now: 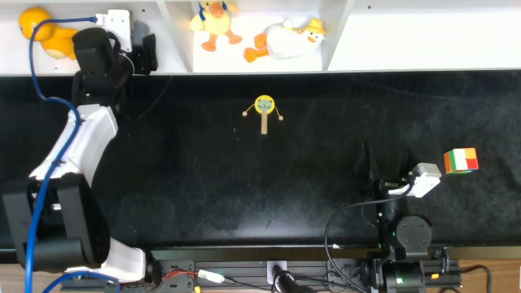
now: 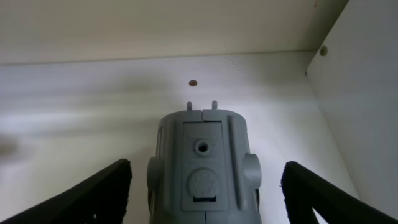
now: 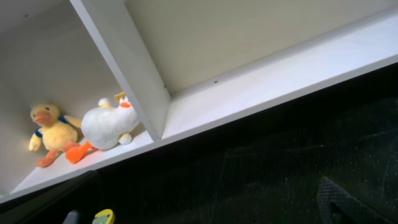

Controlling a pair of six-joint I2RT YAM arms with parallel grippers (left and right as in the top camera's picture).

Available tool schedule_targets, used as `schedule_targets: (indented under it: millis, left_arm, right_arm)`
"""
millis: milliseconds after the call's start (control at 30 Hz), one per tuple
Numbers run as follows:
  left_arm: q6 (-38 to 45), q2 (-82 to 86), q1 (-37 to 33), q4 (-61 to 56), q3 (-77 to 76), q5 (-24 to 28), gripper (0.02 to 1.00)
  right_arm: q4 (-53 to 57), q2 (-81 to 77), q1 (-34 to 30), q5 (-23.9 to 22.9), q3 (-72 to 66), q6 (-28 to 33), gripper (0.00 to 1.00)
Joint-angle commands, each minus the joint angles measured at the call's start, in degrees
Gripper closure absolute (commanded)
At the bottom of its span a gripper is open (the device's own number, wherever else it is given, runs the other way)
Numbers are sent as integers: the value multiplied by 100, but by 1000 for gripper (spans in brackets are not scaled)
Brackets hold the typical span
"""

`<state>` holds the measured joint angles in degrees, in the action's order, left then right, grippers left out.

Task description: Store Toys

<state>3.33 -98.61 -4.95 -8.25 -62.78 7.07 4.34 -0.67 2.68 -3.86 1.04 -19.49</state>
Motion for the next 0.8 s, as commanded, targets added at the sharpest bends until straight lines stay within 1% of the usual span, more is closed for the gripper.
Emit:
schedule_targets:
  millis: [33,100,167,300,800]
  left_arm:
    - [-66,-33,-15,-22,-116,129,104]
    - [-66,42,-15,-15,-116,129,40]
    - [-63,164,-15,31,-116,127,20]
    - [-63,501,-15,398,-116,125,18]
    - [-44,2367,-17,2855,-116,11,20]
  right_arm:
    - [-24,46,35,-46,-79,-22,7]
    - [-24,46,35,-46,-79,-22,5]
    - [-24,46,35,-46,-79,-22,5]
    - [-24,46,35,-46,-79,-24,7]
    - [-24,46,35,-46,-79,-22,7]
